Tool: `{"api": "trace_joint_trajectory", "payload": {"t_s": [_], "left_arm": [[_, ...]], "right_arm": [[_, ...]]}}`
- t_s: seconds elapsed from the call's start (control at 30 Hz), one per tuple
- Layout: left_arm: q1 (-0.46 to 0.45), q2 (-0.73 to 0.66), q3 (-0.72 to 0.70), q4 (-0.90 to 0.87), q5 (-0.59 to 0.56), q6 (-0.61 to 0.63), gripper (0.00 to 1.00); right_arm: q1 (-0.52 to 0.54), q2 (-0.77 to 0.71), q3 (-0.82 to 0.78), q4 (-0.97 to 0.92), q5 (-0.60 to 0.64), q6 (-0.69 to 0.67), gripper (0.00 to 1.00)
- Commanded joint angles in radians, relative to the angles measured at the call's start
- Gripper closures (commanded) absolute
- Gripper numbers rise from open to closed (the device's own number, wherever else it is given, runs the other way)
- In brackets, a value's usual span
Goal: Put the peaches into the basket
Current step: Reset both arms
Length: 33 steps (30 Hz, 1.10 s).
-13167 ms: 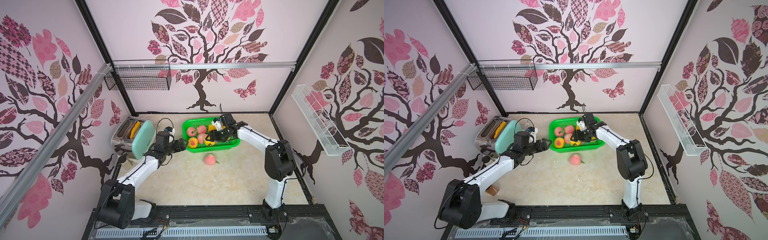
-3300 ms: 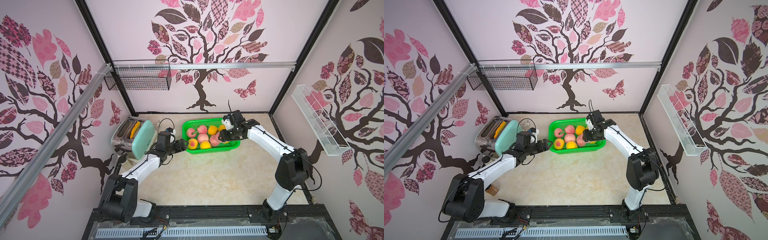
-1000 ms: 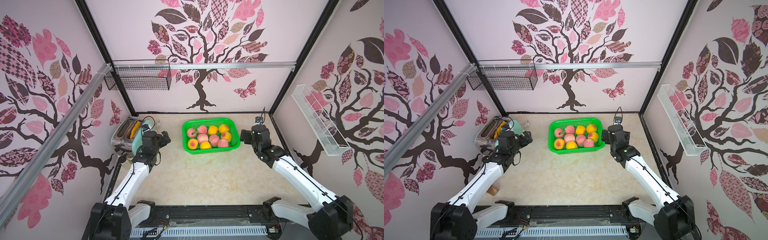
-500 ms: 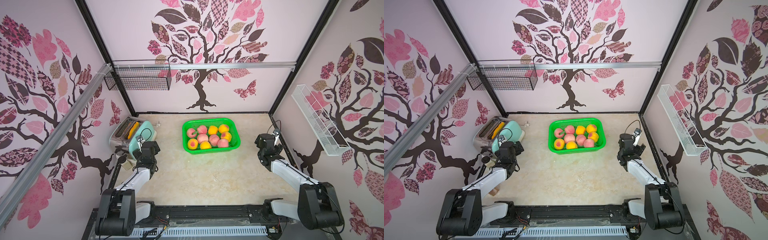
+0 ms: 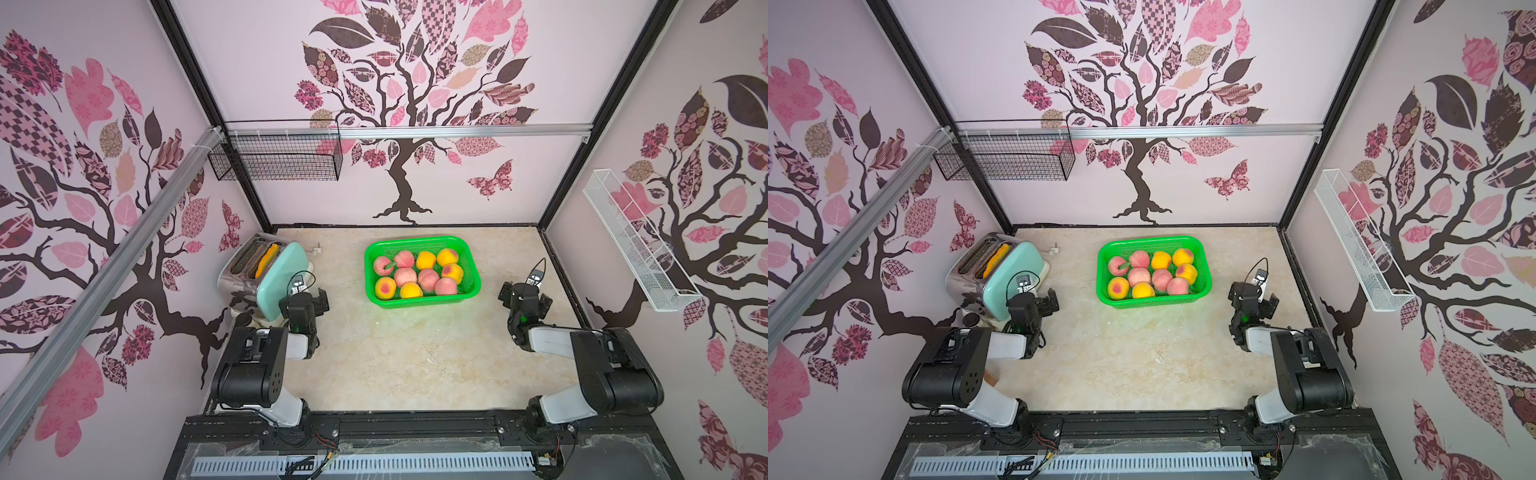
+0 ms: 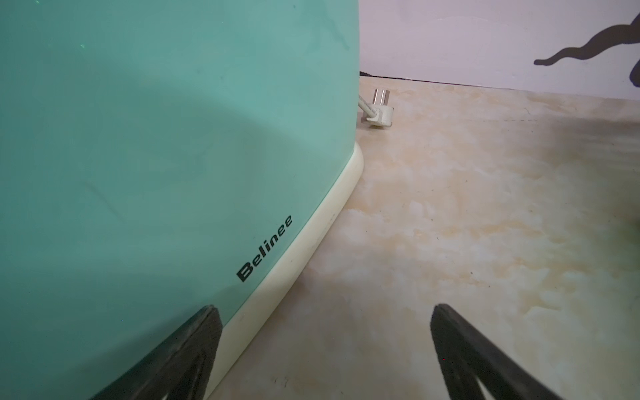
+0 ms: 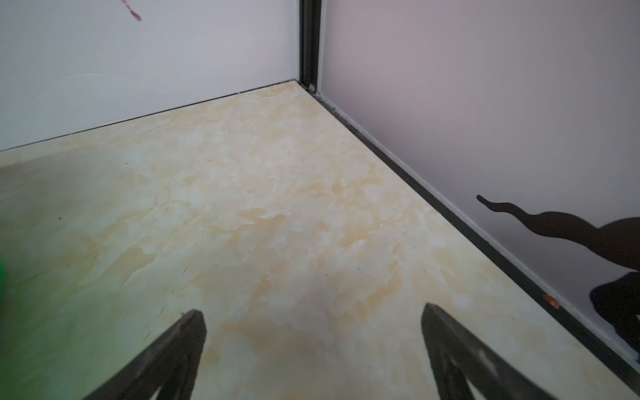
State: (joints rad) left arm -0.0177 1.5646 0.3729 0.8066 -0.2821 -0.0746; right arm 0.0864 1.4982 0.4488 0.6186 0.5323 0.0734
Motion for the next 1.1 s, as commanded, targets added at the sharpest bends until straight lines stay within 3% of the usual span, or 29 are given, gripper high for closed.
{"api": "trace_joint_trajectory", "payload": {"t_s": [0.0, 0.1, 0.2, 1.07], "left_arm": [[0.009, 0.006, 0.000, 0.107, 0.042, 0.020, 0.02], [0.009, -0.003, 0.001, 0.090, 0.045, 0.021, 0.02], [0.009, -0.007, 0.003, 0.079, 0.047, 0.021, 0.02], [0.010, -0.006, 0.003, 0.082, 0.046, 0.020, 0.02]], "right_arm": [[-0.005, 0.035, 0.045, 0.069, -0.179, -0.091, 0.01], [-0.028, 0.026, 0.019, 0.093, -0.293, -0.096, 0.01], [-0.039, 0.075, -0.044, 0.266, -0.357, -0.116, 0.00], [-0.039, 0.057, -0.034, 0.216, -0.358, -0.115, 0.00]]}}
